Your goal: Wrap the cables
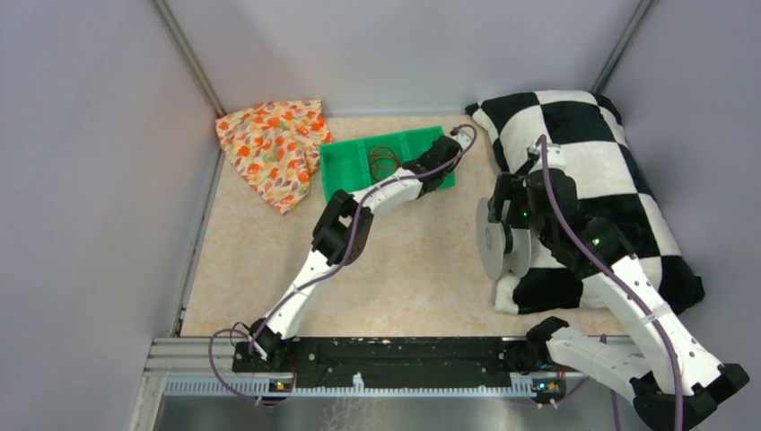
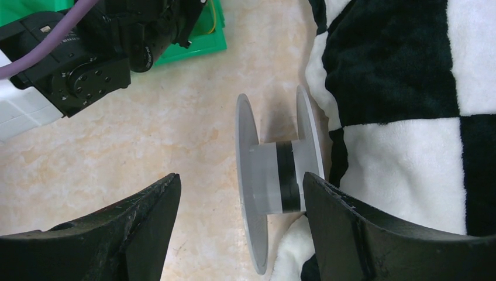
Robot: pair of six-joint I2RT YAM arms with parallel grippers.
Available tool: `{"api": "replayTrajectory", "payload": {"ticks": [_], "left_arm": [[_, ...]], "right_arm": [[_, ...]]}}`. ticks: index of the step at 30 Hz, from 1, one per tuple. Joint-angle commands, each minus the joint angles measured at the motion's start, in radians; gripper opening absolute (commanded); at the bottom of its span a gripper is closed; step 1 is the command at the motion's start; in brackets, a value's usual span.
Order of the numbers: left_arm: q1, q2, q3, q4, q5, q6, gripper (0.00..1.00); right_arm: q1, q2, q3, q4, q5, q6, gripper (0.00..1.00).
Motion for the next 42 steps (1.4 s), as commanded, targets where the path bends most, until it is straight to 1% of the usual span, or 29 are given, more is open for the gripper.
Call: {"api": "replayTrajectory", "payload": {"ticks": [1, 3, 6, 11, 15, 22, 25, 26, 29, 34, 35, 39, 42], "left_arm": [[-0.005, -0.179, 0.01, 0.018, 0.022, -0.052, 0.0], [-0.005, -0.24, -0.011, 0.033, 0.04, -0.075, 0.0], [-0.005, -0.331, -0.046, 0.055, 0.113, -0.102, 0.0], [-0.005, -0.438, -0.055, -0.008, 0.175, -0.161, 0.0], [-0.005, -0.536, -0.094, -0.021, 0.256, -0.204, 0.0], [-0.004, -0.675, -0.081, -0.08, 0.332, -0.229, 0.0], [-0.004, -0.736, -0.067, -0.125, 0.409, -0.262, 0.0], [-0.004, -0.761, -0.078, -0.136, 0.45, -0.298, 0.0], [-0.004, -0.853, -0.164, -0.129, 0.557, -0.362, 0.0], [-0.004, -0.992, -0.398, -0.036, 0.574, -0.446, 0.0], [-0.004, -1.006, -0.419, -0.027, 0.587, -0.451, 0.0], [-0.004, -1.023, -0.421, -0.059, 0.676, -0.481, 0.0], [-0.004, -1.045, -0.449, -0.043, 0.717, -0.518, 0.0]], "right_arm": [[0.008, -0.024, 0.011, 0.021, -0.027, 0.025, 0.77], [0.008, -0.029, 0.023, 0.021, -0.038, 0.032, 0.77], [0.008, -0.04, 0.029, 0.023, -0.048, 0.037, 0.77], [0.009, -0.046, 0.074, 0.015, -0.072, 0.084, 0.77], [0.009, -0.035, 0.123, 0.076, -0.124, 0.098, 0.79], [0.009, 0.086, 0.196, 0.146, -0.178, 0.06, 0.81], [0.009, 0.144, 0.239, 0.179, -0.189, 0.02, 0.83], [0.008, 0.162, 0.258, 0.183, -0.197, 0.011, 0.83], [0.003, 0.202, 0.294, 0.225, -0.244, -0.002, 0.85], [-0.015, 0.232, 0.298, 0.385, -0.266, 0.075, 0.84], [-0.015, 0.247, 0.298, 0.409, -0.257, 0.087, 0.84], [-0.016, 0.323, 0.289, 0.456, -0.178, 0.134, 0.83], [-0.015, 0.384, 0.29, 0.487, -0.17, 0.16, 0.83]]}}
